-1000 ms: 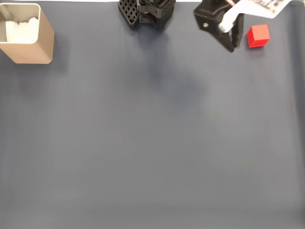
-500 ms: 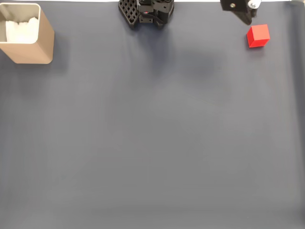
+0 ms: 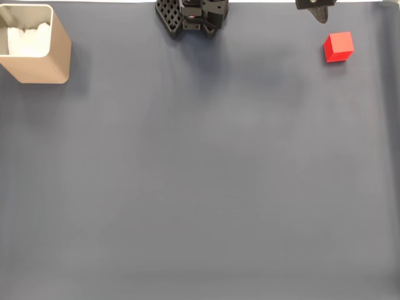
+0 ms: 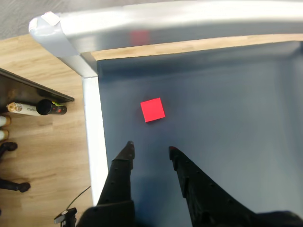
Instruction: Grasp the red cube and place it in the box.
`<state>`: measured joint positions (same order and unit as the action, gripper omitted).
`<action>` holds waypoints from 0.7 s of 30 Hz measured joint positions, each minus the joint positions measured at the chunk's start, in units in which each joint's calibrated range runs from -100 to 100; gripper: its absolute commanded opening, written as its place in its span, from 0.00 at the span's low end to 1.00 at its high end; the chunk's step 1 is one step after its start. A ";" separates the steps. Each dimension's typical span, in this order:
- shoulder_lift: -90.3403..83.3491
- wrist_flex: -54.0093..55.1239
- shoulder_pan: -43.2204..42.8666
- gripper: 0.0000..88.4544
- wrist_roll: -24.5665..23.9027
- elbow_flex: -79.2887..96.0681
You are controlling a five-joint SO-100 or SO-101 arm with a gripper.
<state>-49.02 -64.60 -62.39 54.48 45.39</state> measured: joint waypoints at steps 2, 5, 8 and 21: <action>-0.69 1.83 0.00 0.25 0.88 0.81; -1.04 3.50 0.07 0.26 2.05 1.45; -1.04 4.30 0.07 0.28 3.22 1.45; -0.87 9.86 3.19 0.33 6.35 4.25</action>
<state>-49.89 -54.73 -59.20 60.83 49.64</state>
